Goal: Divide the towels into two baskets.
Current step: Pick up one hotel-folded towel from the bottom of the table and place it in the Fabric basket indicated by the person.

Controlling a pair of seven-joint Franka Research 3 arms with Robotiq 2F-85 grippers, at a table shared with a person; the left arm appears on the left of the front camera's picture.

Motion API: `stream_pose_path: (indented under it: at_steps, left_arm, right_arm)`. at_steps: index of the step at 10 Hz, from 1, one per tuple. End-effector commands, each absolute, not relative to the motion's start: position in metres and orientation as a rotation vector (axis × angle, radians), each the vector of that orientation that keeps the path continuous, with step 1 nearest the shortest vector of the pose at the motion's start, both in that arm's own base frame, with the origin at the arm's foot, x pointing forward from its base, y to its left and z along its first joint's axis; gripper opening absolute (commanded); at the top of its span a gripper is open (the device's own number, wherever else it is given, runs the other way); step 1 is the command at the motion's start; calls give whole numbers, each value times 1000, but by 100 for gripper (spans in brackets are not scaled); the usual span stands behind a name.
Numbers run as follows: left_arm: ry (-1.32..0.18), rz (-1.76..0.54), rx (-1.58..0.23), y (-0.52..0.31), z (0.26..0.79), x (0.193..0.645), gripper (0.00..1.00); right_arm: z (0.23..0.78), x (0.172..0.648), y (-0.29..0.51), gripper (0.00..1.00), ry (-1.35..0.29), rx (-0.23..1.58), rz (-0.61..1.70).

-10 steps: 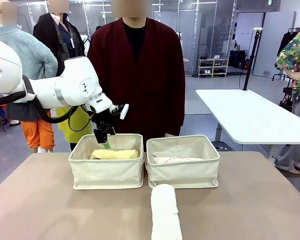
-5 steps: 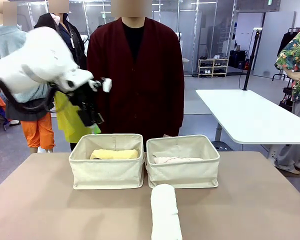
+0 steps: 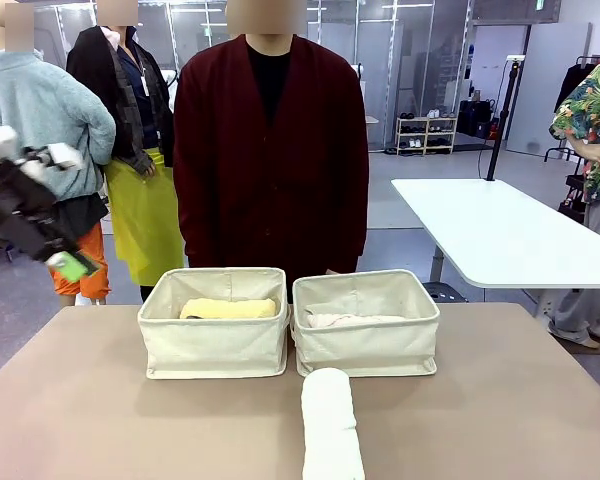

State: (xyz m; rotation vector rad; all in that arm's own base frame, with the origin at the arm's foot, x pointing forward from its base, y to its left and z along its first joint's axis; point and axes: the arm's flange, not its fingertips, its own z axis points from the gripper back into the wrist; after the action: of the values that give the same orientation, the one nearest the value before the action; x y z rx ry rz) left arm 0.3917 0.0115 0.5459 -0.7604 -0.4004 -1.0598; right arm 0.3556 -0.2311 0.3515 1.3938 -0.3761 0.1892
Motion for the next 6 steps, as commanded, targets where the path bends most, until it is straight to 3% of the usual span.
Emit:
stream_pose_path:
  at_steps: [1,4,6]
  left_arm:
    - [-409,-857,-886,62,538,363,100]
    - [-549,-457,-1110,184,494,330,100]
    - [-622,-296,-1139,225,467,312,100]
  right_arm:
    - [354,354,-229,100,-384,1393,203]
    - [354,354,-229,100,-384,1393,203]
    - [354,354,-229,100,-384,1393,203]
